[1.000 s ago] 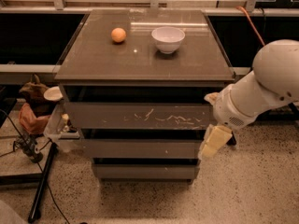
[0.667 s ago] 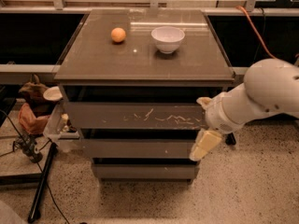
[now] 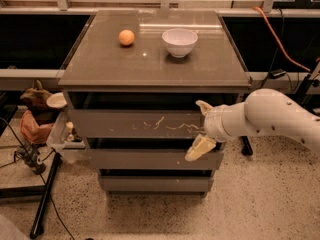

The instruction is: Open top drawer

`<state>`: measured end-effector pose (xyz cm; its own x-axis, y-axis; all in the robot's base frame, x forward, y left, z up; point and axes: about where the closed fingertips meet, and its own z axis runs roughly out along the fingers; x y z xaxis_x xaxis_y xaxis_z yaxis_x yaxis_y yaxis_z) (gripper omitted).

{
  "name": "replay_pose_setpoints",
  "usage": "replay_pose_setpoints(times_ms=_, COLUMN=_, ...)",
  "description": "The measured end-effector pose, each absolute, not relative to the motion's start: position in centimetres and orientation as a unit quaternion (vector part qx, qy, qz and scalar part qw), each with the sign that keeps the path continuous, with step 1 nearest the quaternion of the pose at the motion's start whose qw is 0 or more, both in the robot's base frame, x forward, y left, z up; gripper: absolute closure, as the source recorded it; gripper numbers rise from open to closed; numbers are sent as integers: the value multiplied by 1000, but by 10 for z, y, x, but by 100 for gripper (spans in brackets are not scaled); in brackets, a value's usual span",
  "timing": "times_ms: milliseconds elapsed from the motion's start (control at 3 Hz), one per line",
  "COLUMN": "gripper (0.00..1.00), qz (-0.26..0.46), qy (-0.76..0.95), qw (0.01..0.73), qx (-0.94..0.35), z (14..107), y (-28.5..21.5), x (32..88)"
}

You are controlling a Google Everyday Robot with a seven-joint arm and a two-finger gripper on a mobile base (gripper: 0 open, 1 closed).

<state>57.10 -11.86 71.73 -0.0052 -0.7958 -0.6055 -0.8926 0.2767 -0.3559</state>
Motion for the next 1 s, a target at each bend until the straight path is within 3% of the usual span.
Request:
replay_pose_setpoints(times_ms=333, gripper=0, qz=71, qy=690, qw=398, qx=-600, z=698, y=-108, x=600)
replay_pose_setpoints(times_ms=1000, gripper=0, qz=85, qy=691, qw=377, qx=-610, z=648, y=-99, x=649)
